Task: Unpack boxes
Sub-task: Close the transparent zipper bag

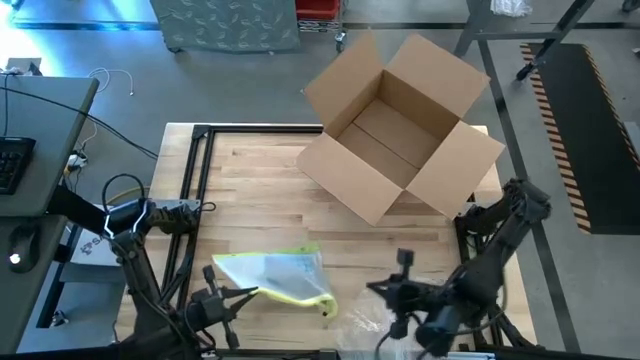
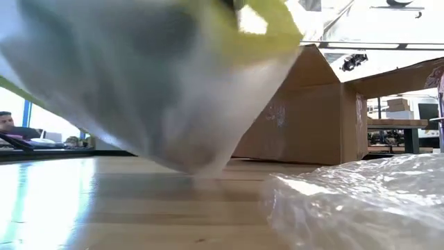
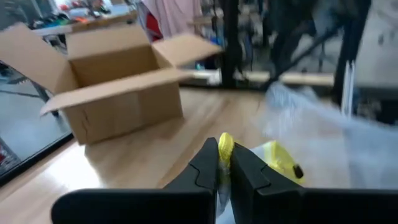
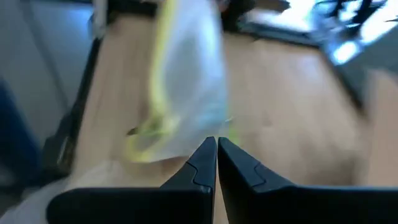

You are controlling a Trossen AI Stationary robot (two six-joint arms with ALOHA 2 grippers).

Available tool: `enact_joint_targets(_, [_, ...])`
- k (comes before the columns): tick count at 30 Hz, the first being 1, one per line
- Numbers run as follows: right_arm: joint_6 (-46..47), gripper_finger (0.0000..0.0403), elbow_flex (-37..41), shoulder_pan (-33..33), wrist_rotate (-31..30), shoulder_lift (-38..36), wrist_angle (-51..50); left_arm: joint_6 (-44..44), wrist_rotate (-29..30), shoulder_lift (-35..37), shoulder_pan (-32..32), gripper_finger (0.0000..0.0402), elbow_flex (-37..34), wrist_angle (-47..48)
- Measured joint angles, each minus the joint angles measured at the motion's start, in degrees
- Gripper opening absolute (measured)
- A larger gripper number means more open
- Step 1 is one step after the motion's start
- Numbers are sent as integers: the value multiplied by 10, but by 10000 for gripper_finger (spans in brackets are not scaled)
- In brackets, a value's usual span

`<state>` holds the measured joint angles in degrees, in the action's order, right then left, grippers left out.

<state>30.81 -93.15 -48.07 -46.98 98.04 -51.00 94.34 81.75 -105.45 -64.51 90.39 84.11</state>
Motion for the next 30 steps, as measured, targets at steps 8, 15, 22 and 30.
enact_joint_targets(8, [-52,65,42,22,143,73,157,-37,27,3,44,0,47,-17])
enact_joint_targets(15, [-54,139,42,39,47,118,177,-221,-1,3,66,0,73,-132])
enact_joint_targets(22, [-27,138,41,55,77,105,125,-332,-39,3,84,0,70,-229])
enact_joint_targets(30, [7,138,41,65,111,133,78,-404,-50,3,103,0,69,-282])
